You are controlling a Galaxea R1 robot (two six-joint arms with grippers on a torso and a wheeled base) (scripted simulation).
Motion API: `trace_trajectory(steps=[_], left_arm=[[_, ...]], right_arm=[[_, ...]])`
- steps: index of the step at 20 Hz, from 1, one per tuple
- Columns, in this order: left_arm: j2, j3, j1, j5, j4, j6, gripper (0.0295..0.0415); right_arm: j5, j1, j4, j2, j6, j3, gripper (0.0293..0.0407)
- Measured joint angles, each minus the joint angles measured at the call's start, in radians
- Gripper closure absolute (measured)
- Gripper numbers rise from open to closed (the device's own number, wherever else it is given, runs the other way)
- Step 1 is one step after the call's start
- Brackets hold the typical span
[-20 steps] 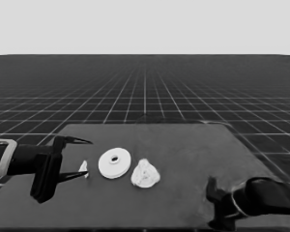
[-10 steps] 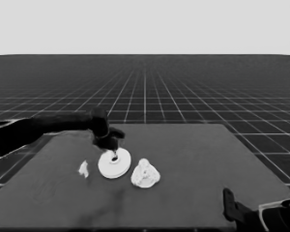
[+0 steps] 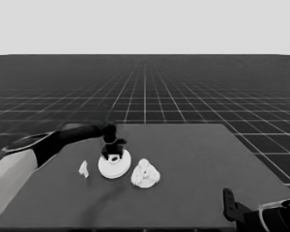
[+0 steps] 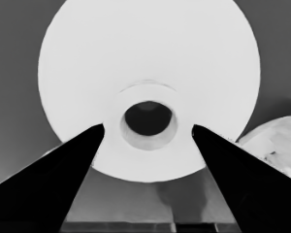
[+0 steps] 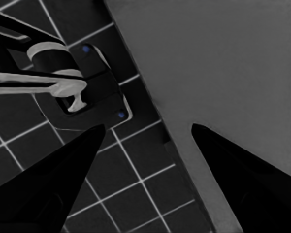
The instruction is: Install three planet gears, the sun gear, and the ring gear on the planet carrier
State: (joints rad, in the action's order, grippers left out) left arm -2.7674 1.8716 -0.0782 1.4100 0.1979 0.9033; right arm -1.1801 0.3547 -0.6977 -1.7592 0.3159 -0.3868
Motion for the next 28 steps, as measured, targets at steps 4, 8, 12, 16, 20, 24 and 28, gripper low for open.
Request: trace_trajectory(steps=[4,8,12,16,20,24,28], left_arm=[[-0.011,0.027,-0.016,-0.015,0.01,-0.012,0.0326],[-0.012,0.03,-0.017,-0.016,0.011,-0.013,0.0362],[-0.012,0.03,-0.017,-0.016,0.011,-0.013,0.0362],[-0.012,0.03,-0.017,-0.016,0.011,-0.014,0.0362],[0.039,-0.097,0.138,0.09,-0.104,0.046,0.0362],[0.039,-0.097,0.157,0.1,-0.121,0.046,0.0362],[-0.122,-0.246,0.126,0.117,-0.076,0.37,0.0362]], right_arm=[[0.0,0.0,0.0,0.0,0.0,0.0,0.0315],[0.0,0.0,0.0,0.0,0.0,0.0,0.0315],[0.0,0.0,0.0,0.0,0.0,0.0,0.0315],[0.0,0.0,0.0,0.0,0.0,0.0,0.0315],[0.0,0.0,0.0,0.0,0.0,0.0,0.0315],[0.0,0.0,0.0,0.0,0.0,0.0,0.0315],[0.0,0.0,0.0,0.0,0.0,0.0,0.0315]])
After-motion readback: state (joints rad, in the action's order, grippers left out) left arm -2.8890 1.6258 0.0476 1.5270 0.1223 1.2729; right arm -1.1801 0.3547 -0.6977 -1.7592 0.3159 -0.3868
